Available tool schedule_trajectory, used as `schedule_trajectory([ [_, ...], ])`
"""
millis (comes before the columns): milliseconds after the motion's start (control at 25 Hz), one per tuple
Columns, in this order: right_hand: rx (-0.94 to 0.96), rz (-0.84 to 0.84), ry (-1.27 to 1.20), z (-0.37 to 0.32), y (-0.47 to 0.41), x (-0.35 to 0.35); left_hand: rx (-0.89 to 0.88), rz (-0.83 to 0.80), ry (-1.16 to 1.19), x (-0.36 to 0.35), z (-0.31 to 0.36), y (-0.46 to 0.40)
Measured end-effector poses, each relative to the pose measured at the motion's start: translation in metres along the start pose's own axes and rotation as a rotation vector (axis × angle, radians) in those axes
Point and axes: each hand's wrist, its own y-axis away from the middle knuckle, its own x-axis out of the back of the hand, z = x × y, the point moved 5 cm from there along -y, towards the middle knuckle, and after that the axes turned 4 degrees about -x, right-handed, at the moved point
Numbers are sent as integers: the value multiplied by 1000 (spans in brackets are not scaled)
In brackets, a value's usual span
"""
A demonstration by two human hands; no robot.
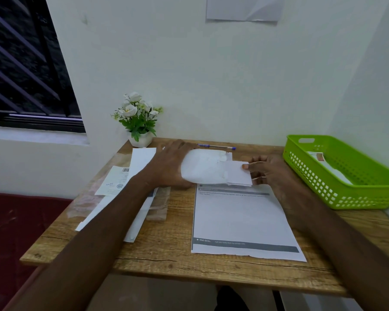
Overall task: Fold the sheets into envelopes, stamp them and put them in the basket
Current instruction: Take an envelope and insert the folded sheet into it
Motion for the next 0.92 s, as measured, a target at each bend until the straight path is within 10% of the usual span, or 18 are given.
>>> schedule_trajectory([
  [920, 79, -80, -35, -1, 13, -23, 6, -6, -17, -4, 50, -2],
])
